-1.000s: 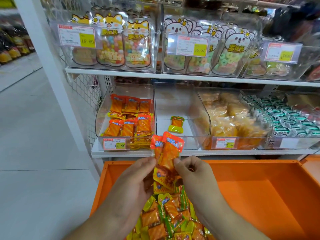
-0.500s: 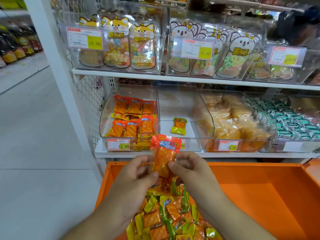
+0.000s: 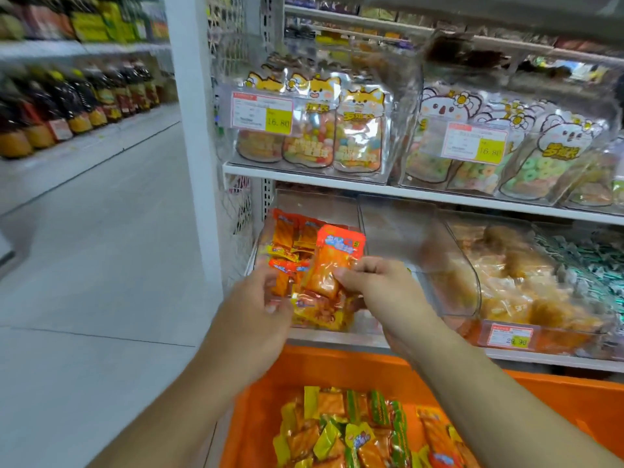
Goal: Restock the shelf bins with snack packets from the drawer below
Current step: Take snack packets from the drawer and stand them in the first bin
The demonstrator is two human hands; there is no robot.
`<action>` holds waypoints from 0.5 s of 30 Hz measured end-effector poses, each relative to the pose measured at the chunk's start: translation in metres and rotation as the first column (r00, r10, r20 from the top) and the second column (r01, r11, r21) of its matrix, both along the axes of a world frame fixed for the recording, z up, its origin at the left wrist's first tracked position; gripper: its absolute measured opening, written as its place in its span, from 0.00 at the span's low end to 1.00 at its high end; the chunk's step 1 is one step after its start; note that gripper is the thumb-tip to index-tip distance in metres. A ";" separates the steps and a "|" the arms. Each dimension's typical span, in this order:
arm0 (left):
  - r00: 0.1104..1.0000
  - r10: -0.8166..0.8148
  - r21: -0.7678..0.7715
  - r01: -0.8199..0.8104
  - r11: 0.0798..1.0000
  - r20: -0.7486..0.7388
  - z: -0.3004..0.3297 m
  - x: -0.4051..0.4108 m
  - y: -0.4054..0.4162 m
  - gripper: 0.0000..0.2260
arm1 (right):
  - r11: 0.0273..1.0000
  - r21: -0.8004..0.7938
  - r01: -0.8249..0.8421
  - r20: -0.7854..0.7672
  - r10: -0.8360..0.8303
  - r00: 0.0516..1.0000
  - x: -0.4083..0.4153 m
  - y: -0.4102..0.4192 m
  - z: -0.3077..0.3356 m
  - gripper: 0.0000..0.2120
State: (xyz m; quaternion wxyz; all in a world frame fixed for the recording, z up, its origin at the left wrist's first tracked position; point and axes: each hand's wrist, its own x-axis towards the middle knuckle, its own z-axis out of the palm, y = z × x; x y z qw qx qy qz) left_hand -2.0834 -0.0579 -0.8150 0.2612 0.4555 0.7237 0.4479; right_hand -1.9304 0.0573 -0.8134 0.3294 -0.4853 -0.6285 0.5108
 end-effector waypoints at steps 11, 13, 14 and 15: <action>0.994 -0.080 -0.229 0.060 0.972 -0.079 -0.033 -0.052 0.031 0.07 | 0.980 -0.180 -0.087 0.372 0.149 0.916 -0.107 0.088 -0.042 0.08; 0.995 -0.071 -0.241 0.052 0.969 -0.074 -0.038 -0.055 0.034 0.06 | 0.988 -0.126 -0.088 0.452 0.136 0.881 -0.113 0.090 -0.048 0.10; 0.993 -0.072 -0.246 0.048 0.968 -0.090 -0.039 -0.055 0.034 0.05 | 0.992 -0.087 -0.087 0.489 0.118 0.864 -0.115 0.091 -0.050 0.11; 0.992 -0.071 -0.251 0.043 0.967 -0.101 -0.042 -0.056 0.036 0.05 | 0.995 -0.051 -0.091 0.522 0.104 0.847 -0.116 0.090 -0.052 0.12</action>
